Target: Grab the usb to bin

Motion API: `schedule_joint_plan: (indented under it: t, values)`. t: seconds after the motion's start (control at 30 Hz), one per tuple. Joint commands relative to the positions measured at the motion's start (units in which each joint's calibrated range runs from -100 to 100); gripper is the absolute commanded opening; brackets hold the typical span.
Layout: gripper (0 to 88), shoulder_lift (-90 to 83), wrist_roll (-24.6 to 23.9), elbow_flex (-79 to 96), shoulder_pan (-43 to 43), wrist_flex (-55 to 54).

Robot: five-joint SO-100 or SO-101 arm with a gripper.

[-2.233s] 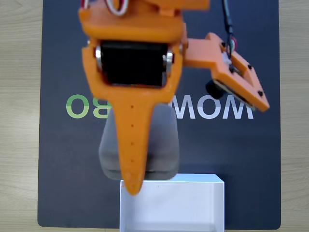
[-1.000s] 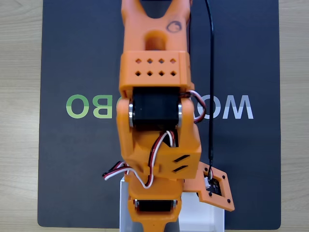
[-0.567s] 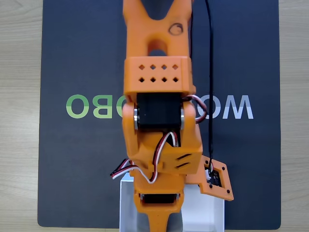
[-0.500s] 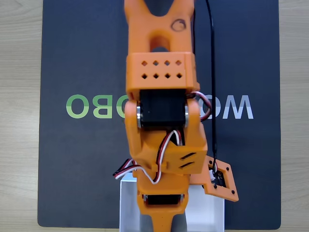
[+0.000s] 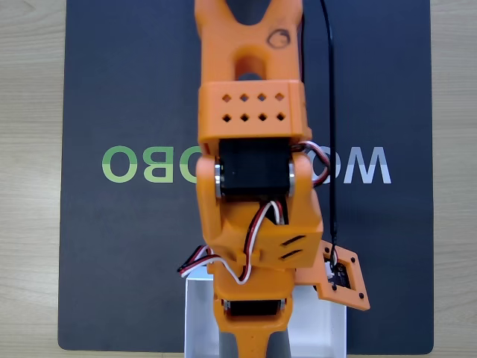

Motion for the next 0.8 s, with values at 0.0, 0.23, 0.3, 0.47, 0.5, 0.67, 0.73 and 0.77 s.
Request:
schedule_joint_plan:
  t: [0.0, 0.23, 0.3, 0.47, 0.5, 0.67, 0.73, 0.77]
  values:
    - [42.3, -5.0, 0.1, -1.1, -0.1, -0.6]
    - [42.6, -4.7, 0.1, -1.1, -0.2, -0.7]
    - [41.8, -5.0, 0.1, -1.1, -0.2, -0.7]
    - [36.3, -8.0, -0.4, -0.4, 0.0, -0.2]
    - [31.8, -9.5, -0.5, 0.1, 0.2, 0.1]
    - [2.1, -22.7, -3.1, 5.9, 1.2, 1.7]
    - [1.4, -29.9, -3.3, 11.7, 1.4, 1.7]
    - [2.6, -34.0, -3.3, 15.7, 1.4, 1.7]
